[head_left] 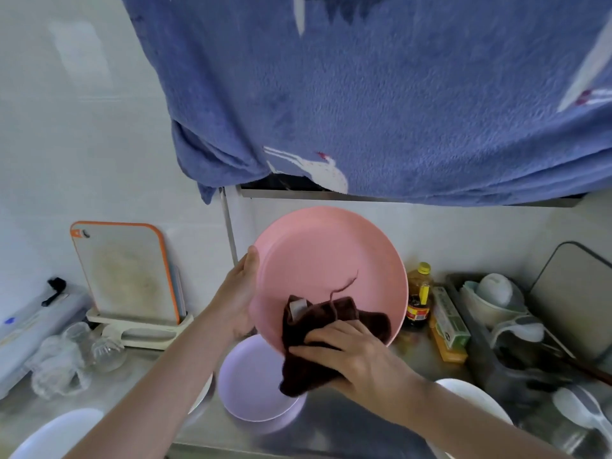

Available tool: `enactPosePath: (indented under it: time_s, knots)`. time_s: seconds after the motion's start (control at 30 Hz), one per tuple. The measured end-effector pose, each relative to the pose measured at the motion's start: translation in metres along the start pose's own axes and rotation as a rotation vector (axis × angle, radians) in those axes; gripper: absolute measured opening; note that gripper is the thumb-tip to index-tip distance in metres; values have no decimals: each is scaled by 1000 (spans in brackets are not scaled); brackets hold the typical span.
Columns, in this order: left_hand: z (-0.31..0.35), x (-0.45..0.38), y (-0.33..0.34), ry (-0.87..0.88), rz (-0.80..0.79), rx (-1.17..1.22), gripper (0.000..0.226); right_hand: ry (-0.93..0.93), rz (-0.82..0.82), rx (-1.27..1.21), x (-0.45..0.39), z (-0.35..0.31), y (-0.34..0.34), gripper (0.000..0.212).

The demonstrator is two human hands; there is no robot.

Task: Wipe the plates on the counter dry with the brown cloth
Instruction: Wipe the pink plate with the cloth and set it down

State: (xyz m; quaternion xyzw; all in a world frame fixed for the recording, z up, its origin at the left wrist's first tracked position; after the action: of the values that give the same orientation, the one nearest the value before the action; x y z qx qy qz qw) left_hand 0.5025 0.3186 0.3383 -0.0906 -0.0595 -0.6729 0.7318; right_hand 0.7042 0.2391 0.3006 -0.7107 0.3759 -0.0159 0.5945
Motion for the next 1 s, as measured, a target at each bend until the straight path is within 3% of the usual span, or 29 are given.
enactPosePath:
  time_s: [0.23, 0.37, 0.57, 0.7, 0.9, 1.0]
  knots:
    - [6, 2, -12, 62, -54, -112, 48, -159, -269, 286, 30, 37, -55, 37]
    - [10, 4, -11, 62, -48, -67, 51, -79, -228, 437, 41, 44, -63, 47]
    - [12, 12, 5, 76, -51, -55, 41, -7, -168, 343, 44, 20, -20, 47]
    - [7, 12, 20, 53, -115, -77, 54, -3, -144, 278, 12, 0, -9, 51]
    - [2, 18, 25, -29, -203, -76, 73, 1, -127, 398, -30, 18, -16, 61]
    - [2, 25, 26, 23, -204, -114, 60, -1, -84, 419, -43, 24, -24, 63]
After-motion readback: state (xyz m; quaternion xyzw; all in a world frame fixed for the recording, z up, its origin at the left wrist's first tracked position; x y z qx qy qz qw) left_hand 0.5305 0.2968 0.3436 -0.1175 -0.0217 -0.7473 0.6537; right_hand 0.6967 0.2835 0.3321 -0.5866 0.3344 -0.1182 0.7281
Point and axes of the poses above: each hand's wrist, its own x-axis away from the middle knuckle, its own y-axis out of the palm, z = x × y, the point moved 2 cm from there along -x, towards the middle knuckle, and after that the axes turned 13 degrees about -x, right-handed, at the moved point
